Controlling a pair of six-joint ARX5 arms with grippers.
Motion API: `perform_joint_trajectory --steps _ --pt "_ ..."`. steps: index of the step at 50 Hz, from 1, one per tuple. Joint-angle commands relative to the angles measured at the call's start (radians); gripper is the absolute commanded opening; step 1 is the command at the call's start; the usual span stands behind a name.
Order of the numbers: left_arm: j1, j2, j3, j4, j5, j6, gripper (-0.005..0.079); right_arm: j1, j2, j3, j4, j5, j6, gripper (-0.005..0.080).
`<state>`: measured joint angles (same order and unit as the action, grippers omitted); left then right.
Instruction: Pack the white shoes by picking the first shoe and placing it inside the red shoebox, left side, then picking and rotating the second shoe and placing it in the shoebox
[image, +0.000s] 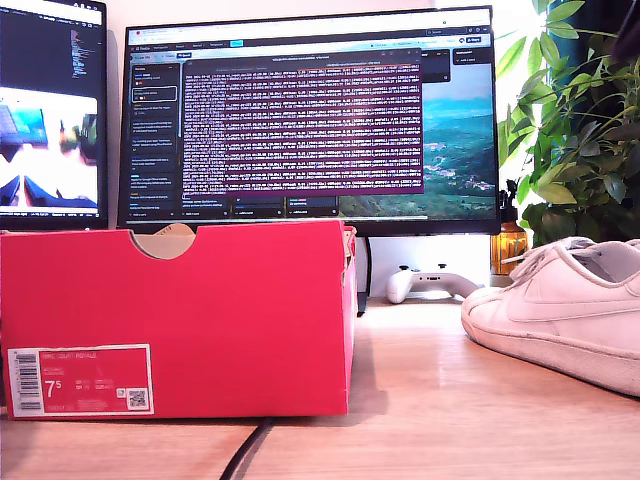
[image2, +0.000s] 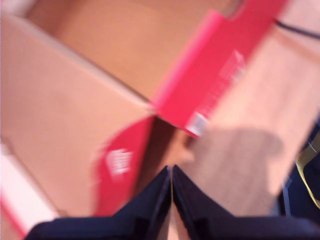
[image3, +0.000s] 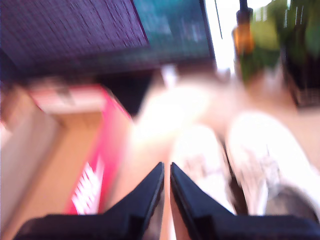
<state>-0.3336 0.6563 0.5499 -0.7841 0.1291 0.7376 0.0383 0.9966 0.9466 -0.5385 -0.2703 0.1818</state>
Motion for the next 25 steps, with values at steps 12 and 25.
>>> perform_joint_trajectory --steps 12,25 --pt "-0.100 0.183 0.003 0.074 -0.112 0.004 -0.0019 0.068 0.161 0.130 -0.238 0.050 -0.060 0.0002" --pt "-0.116 0.250 0.003 0.171 -0.123 0.005 -0.0019 0.129 0.282 0.144 -0.357 0.079 -0.085 0.0081"
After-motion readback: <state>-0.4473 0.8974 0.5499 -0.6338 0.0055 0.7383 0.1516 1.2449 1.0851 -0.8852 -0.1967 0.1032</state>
